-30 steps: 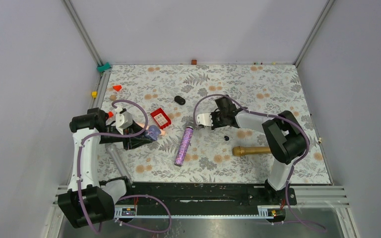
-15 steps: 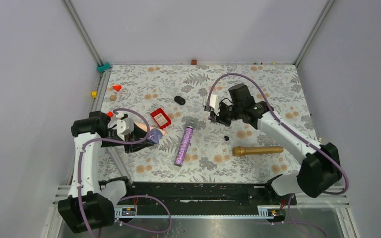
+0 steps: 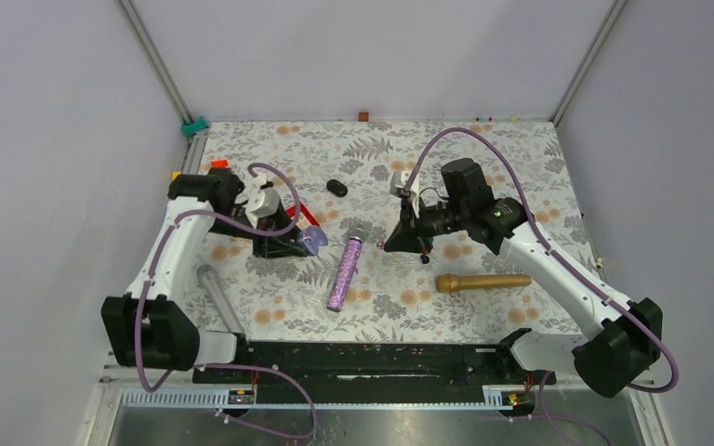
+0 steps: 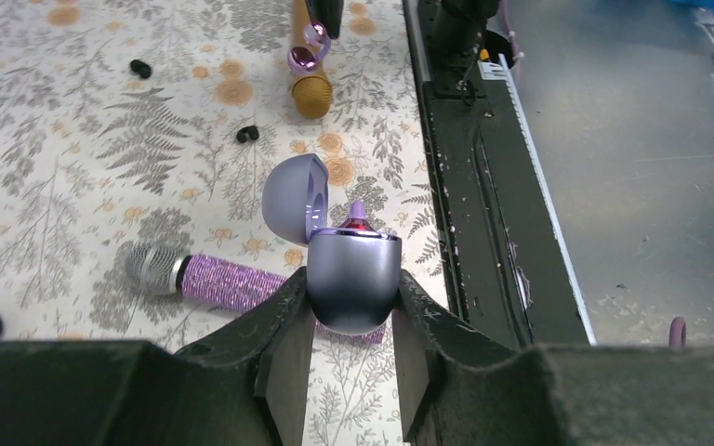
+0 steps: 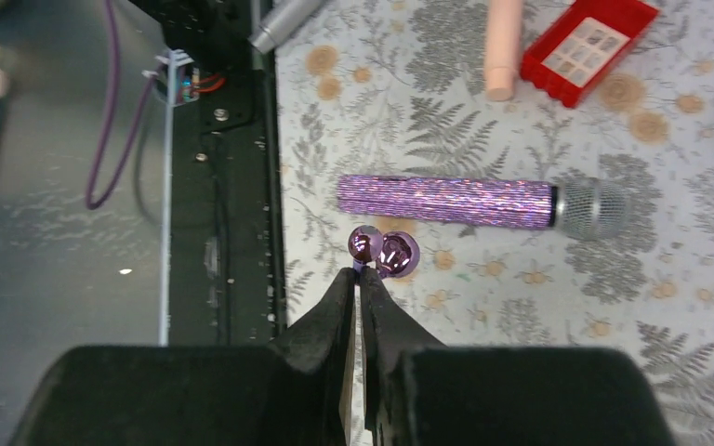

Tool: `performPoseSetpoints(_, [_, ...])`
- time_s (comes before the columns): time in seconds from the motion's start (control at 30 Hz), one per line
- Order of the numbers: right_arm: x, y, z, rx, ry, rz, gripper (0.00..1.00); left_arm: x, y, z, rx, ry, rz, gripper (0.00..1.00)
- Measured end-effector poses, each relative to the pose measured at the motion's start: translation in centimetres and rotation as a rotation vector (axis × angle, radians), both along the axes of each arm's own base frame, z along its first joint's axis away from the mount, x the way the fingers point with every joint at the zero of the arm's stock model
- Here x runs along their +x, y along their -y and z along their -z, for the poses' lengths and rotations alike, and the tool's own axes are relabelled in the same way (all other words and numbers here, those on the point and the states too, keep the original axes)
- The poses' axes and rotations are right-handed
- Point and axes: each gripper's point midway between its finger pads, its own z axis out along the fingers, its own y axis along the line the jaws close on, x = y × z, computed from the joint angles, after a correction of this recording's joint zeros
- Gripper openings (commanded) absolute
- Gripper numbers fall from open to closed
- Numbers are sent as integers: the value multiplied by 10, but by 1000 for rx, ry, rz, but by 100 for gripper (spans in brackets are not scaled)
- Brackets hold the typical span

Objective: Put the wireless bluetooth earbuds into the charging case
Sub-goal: Pick up the earbud from the center of the board, then place the earbud in the charging case.

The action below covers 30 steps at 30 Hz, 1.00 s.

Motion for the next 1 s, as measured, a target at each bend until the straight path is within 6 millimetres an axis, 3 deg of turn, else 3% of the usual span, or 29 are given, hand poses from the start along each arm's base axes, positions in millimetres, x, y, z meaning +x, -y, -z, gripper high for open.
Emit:
performPoseSetpoints(0.17, [-20, -8, -10, 41, -114, -33, 5, 5, 29, 2, 32, -45, 140, 0])
performPoseSetpoints(0.53, [-52, -24, -28, 82, -223, -94, 5, -21, 69, 11, 103, -102, 302, 0])
performPoseSetpoints(1.0, [-73, -35, -40, 105, -319, -135, 6, -24, 78, 10, 111, -133, 310, 0])
